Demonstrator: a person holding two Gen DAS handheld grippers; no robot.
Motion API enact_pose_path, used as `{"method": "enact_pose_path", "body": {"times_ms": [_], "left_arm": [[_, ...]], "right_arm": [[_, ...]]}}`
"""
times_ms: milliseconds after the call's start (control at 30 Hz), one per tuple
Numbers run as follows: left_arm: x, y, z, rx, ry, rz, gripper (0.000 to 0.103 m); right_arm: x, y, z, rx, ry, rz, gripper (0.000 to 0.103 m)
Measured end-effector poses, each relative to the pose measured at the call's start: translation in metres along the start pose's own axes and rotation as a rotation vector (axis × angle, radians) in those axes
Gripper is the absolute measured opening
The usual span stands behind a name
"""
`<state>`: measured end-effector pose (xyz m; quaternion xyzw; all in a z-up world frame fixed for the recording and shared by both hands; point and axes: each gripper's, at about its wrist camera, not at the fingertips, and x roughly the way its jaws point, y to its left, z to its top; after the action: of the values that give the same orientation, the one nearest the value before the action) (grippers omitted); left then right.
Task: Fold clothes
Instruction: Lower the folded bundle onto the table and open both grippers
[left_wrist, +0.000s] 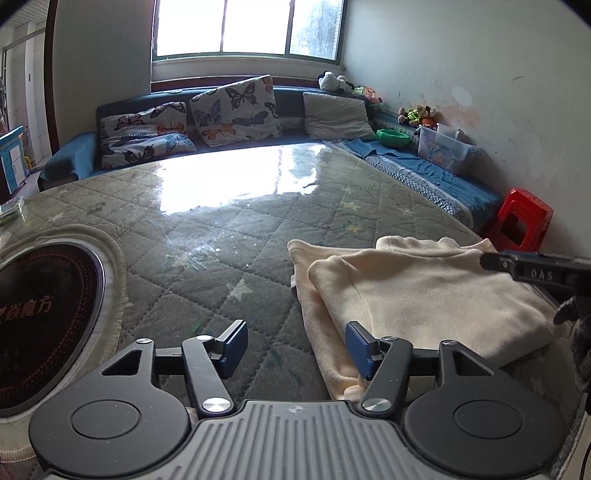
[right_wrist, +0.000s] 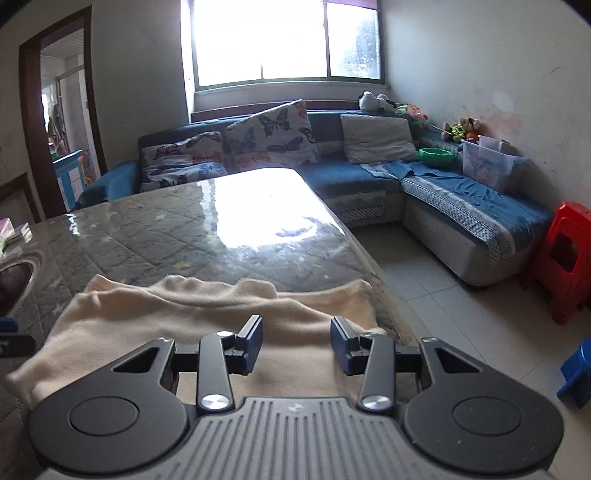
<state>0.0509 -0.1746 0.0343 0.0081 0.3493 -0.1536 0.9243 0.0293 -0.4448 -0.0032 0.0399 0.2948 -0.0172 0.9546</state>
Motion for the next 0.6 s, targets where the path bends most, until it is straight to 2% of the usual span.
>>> {"method": "enact_pose_path", "body": {"times_ms": [67, 100, 200, 333, 400, 500, 600], "left_arm": [[-0.001, 0.000, -0.002, 0.004, 0.003, 0.007, 0.065], [-0.002, 0.000, -0.003, 0.005, 0.006, 0.010, 0.069], [-0.006, 0.004, -0.006, 0.000, 0.012, 0.019, 0.073], [-0.014, 0.009, -0.011, -0.004, 0.008, 0.033, 0.086], [-0.017, 0.011, -0.014, -0.007, 0.007, 0.032, 0.090], [-0.020, 0.013, -0.019, -0.016, 0.017, 0.033, 0.098], [-0.024, 0.015, -0.024, -0.026, 0.029, 0.034, 0.102]], "right_arm": [[0.005, 0.009, 0.004, -0.013, 0.004, 0.026, 0.039], [0.010, 0.015, 0.007, -0.021, 0.011, 0.037, 0.039], [0.029, 0.024, 0.010, -0.026, 0.056, 0.036, 0.040], [0.032, 0.032, 0.008, -0.043, 0.051, 0.011, 0.044], [0.025, 0.035, 0.007, -0.040, 0.035, 0.012, 0.060], [0.010, 0.042, 0.006, -0.040, 0.002, 0.003, 0.073], [-0.004, 0.048, 0.002, -0.040, -0.024, -0.006, 0.086]]}}
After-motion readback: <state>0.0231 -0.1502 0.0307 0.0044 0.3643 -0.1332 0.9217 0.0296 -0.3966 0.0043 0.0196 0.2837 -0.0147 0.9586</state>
